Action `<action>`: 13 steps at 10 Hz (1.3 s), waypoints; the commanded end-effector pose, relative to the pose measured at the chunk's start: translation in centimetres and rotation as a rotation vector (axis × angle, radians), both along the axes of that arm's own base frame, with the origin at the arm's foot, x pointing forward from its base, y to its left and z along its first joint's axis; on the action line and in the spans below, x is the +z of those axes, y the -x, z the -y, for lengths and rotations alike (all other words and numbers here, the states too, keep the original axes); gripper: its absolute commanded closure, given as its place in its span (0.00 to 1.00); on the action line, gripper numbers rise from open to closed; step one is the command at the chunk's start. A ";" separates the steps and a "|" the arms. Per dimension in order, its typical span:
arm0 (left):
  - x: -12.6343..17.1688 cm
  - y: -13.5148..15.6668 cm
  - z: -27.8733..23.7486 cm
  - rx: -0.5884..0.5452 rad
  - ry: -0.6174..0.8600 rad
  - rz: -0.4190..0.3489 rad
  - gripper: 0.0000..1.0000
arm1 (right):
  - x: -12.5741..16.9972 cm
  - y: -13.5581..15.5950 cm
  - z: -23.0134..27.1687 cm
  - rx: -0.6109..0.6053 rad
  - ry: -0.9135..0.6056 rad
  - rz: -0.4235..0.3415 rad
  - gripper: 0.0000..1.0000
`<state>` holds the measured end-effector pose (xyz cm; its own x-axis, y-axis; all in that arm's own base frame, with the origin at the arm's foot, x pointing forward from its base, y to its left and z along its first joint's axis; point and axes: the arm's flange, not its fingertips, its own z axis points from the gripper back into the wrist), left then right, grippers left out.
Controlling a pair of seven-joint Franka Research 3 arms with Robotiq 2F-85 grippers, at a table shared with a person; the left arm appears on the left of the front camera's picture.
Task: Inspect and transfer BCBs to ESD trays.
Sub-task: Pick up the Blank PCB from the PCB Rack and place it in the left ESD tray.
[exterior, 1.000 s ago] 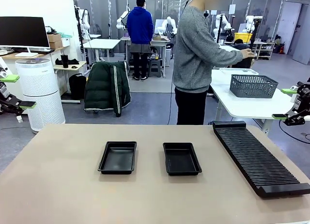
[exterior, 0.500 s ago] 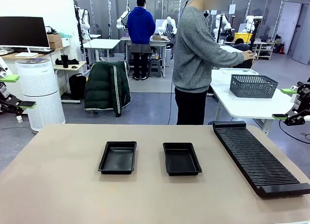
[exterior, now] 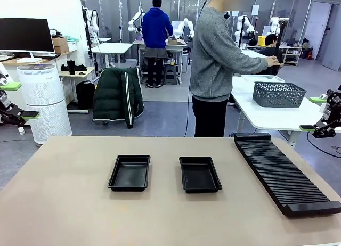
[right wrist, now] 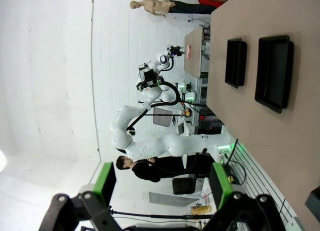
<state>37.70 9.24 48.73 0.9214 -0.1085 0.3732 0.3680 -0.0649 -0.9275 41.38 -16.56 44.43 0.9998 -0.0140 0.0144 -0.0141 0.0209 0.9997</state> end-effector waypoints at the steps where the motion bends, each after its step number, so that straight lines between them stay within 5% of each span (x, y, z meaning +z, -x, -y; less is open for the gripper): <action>1: 0.1 0.0 0.0 0.001 0.000 0.002 0.00 | 0.0 0.0 0.0 -0.001 0.001 0.001 0.00; 13: 0.1 0.0 0.0 0.001 0.000 0.002 0.00 | 0.0 0.0 0.0 -0.001 0.001 0.001 0.00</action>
